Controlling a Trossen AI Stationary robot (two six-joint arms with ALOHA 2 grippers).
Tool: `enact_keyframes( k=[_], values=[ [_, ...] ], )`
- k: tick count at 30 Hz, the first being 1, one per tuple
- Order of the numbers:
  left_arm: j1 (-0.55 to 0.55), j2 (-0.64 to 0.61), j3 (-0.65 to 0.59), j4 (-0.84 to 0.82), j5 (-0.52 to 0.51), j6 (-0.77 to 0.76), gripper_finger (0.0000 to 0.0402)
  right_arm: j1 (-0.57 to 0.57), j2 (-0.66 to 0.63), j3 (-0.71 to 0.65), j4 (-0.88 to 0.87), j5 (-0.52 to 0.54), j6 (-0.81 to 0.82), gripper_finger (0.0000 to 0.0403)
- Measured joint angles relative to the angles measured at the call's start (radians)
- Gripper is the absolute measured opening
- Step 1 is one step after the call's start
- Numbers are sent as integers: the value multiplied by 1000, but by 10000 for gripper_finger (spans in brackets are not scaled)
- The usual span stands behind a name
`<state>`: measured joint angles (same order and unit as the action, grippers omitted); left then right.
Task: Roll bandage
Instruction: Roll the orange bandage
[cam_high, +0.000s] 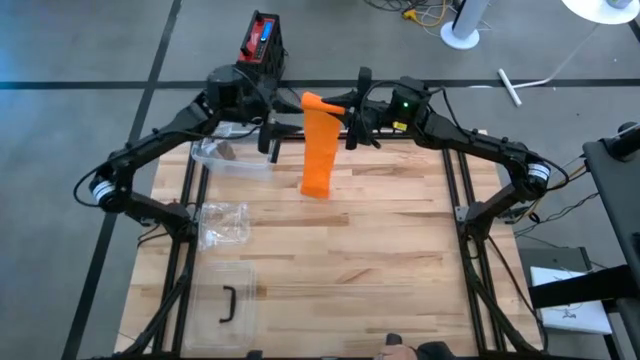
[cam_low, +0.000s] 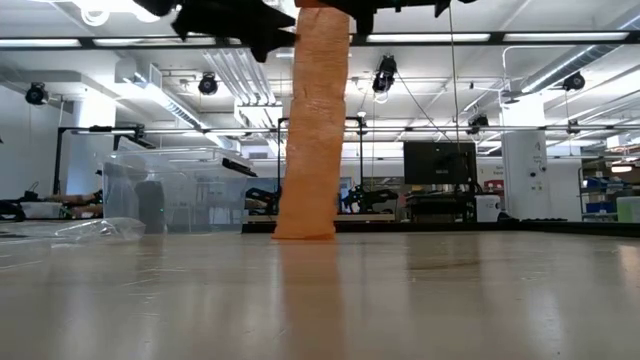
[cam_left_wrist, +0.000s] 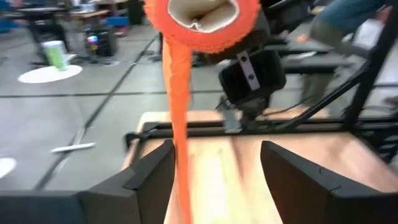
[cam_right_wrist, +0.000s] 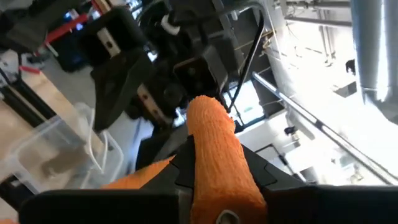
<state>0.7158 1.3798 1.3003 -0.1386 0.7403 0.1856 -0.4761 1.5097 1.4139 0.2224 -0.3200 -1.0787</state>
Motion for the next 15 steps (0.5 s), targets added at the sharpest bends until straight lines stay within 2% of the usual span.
enact_keyframes(
  k=[5,9,15],
  values=[
    [21,-90,0,-28,-22,16,250,3,0,0,-1,6,-94,50],
    [22,-141,0,47,-22,17,271,14,0,-2,-10,1,-136,48],
    [18,-138,9,123,-22,-47,312,30,0,-2,-12,-21,-170,50]
  ],
)
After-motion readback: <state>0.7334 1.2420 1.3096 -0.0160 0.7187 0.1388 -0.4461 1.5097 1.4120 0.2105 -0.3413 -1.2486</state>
